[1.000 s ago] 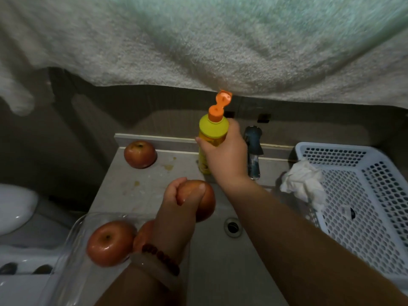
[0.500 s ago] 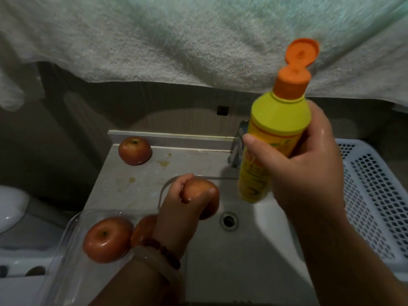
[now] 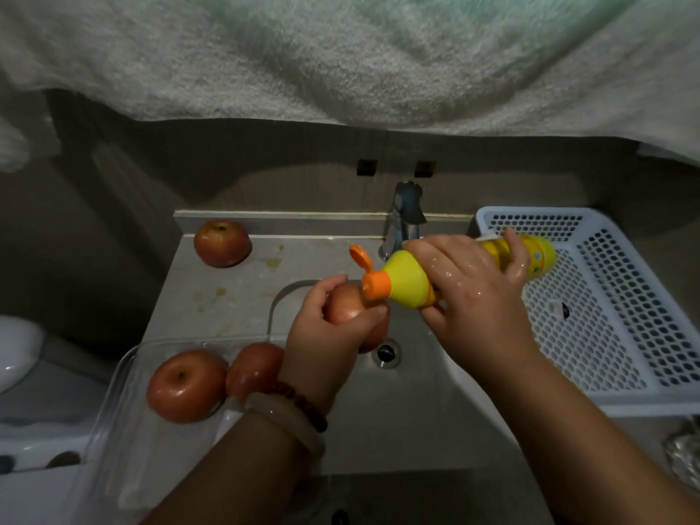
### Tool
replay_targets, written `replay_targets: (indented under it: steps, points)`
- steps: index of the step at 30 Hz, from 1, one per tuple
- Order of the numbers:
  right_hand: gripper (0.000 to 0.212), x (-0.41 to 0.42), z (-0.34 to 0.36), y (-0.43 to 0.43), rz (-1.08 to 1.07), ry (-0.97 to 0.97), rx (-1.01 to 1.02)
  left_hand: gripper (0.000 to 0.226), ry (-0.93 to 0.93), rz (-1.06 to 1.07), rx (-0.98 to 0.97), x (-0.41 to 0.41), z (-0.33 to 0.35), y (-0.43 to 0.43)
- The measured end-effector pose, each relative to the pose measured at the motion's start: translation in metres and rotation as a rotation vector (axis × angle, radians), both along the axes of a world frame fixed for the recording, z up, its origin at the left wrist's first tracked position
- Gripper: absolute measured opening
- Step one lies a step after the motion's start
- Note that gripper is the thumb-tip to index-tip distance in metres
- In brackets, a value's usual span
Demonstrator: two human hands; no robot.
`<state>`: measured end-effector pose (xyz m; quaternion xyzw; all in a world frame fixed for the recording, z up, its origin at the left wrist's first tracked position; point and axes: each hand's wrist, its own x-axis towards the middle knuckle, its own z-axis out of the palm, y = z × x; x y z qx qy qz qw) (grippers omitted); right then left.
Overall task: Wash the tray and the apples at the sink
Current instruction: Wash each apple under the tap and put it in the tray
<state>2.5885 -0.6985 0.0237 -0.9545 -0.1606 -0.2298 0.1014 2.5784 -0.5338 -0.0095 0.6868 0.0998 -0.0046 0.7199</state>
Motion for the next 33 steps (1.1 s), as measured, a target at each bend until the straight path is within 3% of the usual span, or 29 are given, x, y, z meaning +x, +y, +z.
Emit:
replay_targets:
  steps: [9,24,33]
  points:
    - [0.063,-0.008,-0.004,-0.004,-0.026,-0.04,-0.057,0.058,-0.036,-0.049,0.012,-0.011,0.001,0.0]
    - [0.046,-0.005,0.001,-0.009,-0.047,-0.126,-0.114,0.066,-0.046,-0.134,0.202,-0.011,-0.001,0.008]
    - [0.043,-0.003,0.0,-0.006,-0.02,-0.17,-0.131,0.06,-0.048,-0.124,0.252,-0.011,0.0,0.008]
